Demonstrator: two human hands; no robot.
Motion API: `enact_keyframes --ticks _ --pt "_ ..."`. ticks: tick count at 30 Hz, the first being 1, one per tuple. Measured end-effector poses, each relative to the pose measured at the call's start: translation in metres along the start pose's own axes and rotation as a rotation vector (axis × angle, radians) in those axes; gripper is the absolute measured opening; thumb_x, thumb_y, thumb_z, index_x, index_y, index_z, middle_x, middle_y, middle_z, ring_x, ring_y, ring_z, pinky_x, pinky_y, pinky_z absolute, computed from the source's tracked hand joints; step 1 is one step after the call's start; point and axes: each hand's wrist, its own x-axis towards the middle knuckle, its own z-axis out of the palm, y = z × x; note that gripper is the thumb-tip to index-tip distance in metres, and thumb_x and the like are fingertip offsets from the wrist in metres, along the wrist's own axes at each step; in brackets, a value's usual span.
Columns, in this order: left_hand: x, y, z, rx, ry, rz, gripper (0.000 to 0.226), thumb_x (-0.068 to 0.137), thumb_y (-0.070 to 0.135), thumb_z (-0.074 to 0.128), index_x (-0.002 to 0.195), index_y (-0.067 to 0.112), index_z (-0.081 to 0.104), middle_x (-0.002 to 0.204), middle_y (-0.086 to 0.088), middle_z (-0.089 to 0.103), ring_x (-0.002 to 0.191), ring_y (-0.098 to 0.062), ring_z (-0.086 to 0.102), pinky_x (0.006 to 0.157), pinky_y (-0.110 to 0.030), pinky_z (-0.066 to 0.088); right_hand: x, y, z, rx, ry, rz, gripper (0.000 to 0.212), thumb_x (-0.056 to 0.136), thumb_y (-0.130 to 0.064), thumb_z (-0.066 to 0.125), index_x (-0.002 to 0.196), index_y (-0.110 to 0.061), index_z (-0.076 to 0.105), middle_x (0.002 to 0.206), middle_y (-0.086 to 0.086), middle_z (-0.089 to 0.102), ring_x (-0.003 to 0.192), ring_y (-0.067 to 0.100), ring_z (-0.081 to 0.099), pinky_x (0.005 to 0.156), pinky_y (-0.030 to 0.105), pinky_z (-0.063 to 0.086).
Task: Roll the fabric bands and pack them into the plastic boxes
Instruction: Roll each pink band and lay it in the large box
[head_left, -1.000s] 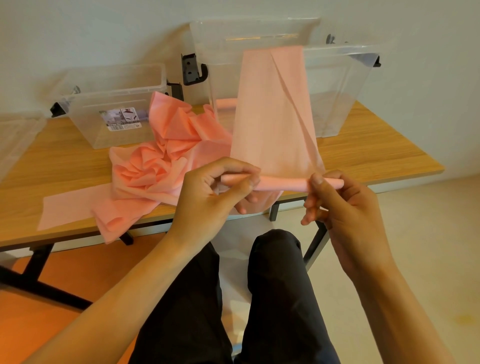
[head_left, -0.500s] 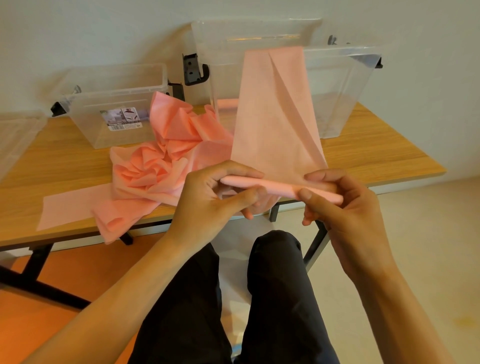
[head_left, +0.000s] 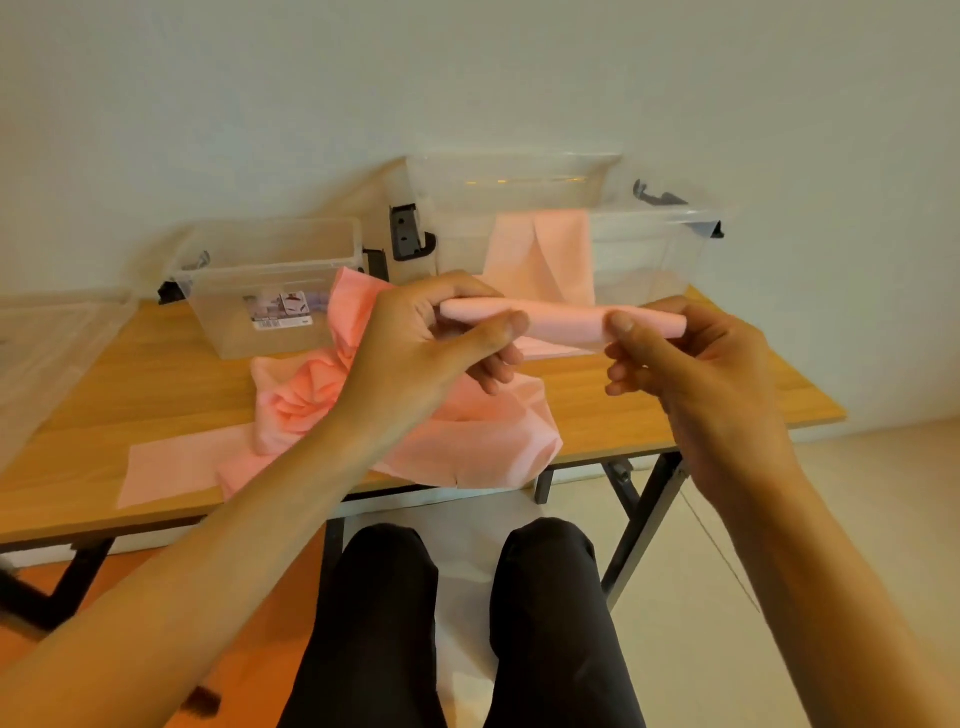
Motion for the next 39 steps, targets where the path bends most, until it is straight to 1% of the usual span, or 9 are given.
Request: enact_keyframes --ticks 7,11,14,19,25,29,32,37,39 --pt "0.045 0.072 -0.01 0.036 0.059 0.08 0.012 0.094 0.005 0.067 0.082 0.004 0.066 0.065 -0.007 0.07 0.052 -0.017 0.063 0.05 -0.024 0.05 0.028 -0.075 0.016 -0.03 -0.024 -0.082 0.011 0.091 -0.015 0.073 0.092 -0.004 0.073 0.076 0.012 0.068 0.065 0.016 0.063 0.062 0.023 0.057" --pt "0.056 0.124 -0.014 0.008 0.064 0.176 0.013 0.094 0.01 0.069 0.083 0.005 0.066 0.07 -0.01 0.071 0.057 -0.019 0.064 0.053 -0.025 0.05 0.028 -0.132 0.024 -0.002 -0.023 -0.206 0.012 0.092 -0.015 0.073 0.091 -0.004 0.073 0.073 0.008 0.067 0.062 0.014 0.062 0.063 0.022 0.055" --pt "0.05 0.14 -0.015 -0.008 0.058 0.213 0.011 0.094 0.01 0.069 0.086 0.003 0.067 0.072 -0.012 0.071 0.059 -0.021 0.065 0.053 -0.025 0.05 0.016 -0.147 0.024 -0.003 -0.016 -0.253 0.014 0.094 -0.017 0.071 0.095 -0.003 0.073 0.078 0.011 0.067 0.066 0.016 0.063 0.064 0.023 0.056" --pt "0.0 0.095 -0.01 -0.045 0.068 0.13 0.009 0.092 0.004 0.067 0.085 0.001 0.066 0.067 -0.01 0.07 0.056 -0.02 0.063 0.05 -0.025 0.05 -0.022 -0.093 0.014 -0.046 0.004 -0.142 0.016 0.095 -0.015 0.067 0.095 0.001 0.071 0.079 0.015 0.069 0.068 0.02 0.067 0.063 0.025 0.058" --pt "-0.074 0.018 -0.001 -0.068 0.033 -0.064 0.016 0.084 0.015 0.068 0.088 -0.001 0.07 0.074 -0.013 0.072 0.063 -0.023 0.067 0.053 -0.03 0.054 -0.067 -0.009 0.005 -0.012 -0.011 0.062 0.012 0.095 -0.014 0.065 0.096 -0.002 0.068 0.083 0.013 0.073 0.072 0.024 0.07 0.061 0.027 0.057" --pt "-0.08 -0.013 0.003 -0.064 0.031 -0.161 0.01 0.091 0.006 0.065 0.088 -0.003 0.068 0.075 -0.014 0.071 0.066 -0.022 0.067 0.053 -0.03 0.054 -0.071 0.021 0.005 0.03 -0.014 0.183 0.011 0.098 -0.014 0.06 0.104 -0.004 0.062 0.092 0.016 0.073 0.081 0.031 0.073 0.065 0.034 0.061" --pt "-0.077 -0.028 0.002 -0.011 0.045 -0.213 0.008 0.094 0.004 0.064 0.09 0.0 0.07 0.076 -0.012 0.071 0.07 -0.021 0.068 0.055 -0.029 0.054 -0.068 0.036 0.005 0.033 -0.008 0.219 0.009 0.1 -0.01 0.057 0.102 -0.002 0.059 0.09 0.017 0.073 0.081 0.033 0.073 0.067 0.039 0.061" --pt "-0.082 -0.042 0.001 -0.015 0.034 -0.271 0.024 0.087 0.018 0.066 0.095 -0.005 0.068 0.085 -0.007 0.072 0.082 -0.021 0.074 0.057 -0.031 0.059 -0.067 0.055 0.002 0.081 -0.01 0.258 0.01 0.099 -0.002 0.057 0.108 -0.001 0.06 0.088 0.016 0.072 0.072 0.03 0.071 0.064 0.031 0.06" --pt "-0.086 -0.046 0.001 -0.043 0.047 -0.28 0.024 0.085 0.018 0.067 0.098 -0.002 0.066 0.086 -0.008 0.072 0.079 -0.025 0.074 0.057 -0.033 0.059 -0.069 0.06 0.002 0.09 -0.027 0.27 0.014 0.097 -0.001 0.058 0.111 -0.003 0.063 0.086 0.016 0.072 0.069 0.028 0.07 0.063 0.031 0.06"
